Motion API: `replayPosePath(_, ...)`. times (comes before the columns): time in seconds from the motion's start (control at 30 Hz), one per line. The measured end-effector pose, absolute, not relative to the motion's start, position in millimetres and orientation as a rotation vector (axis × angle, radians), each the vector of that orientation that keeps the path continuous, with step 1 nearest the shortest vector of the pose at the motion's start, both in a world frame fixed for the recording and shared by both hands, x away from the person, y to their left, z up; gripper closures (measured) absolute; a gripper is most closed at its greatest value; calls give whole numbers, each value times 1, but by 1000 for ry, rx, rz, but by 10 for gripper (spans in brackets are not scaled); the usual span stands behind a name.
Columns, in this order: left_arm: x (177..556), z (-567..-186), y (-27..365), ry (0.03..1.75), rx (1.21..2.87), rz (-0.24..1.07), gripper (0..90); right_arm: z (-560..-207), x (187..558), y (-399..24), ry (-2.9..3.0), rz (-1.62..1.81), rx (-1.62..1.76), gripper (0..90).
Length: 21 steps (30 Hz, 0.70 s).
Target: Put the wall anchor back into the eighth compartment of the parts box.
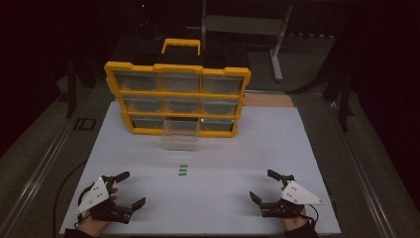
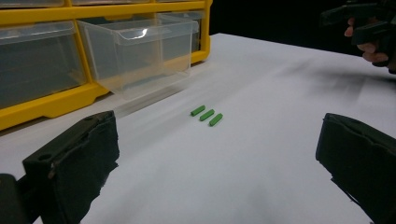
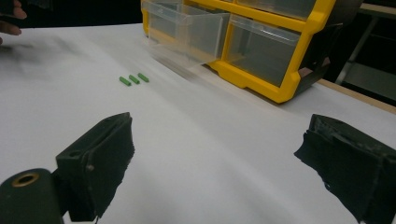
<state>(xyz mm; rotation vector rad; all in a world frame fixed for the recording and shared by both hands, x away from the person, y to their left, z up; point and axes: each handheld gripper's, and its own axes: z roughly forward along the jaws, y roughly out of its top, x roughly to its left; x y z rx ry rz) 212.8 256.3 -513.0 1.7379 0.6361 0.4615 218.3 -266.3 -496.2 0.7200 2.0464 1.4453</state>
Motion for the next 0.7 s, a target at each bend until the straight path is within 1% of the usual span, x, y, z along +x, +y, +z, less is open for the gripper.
replayPosePath(0.57, 212, -508, 253, 626, 1732, 443, 0, -495, 217, -266, 2034, 1456, 707, 86)
replayPosePath(0.6, 213, -504, 253, 616, 1720, 408, 0, -495, 217, -266, 2032, 1453, 708, 86)
replayPosePath(0.7, 215, -497, 252, 613, 1717, 381, 0, -495, 217, -266, 2029, 1456, 710, 86)
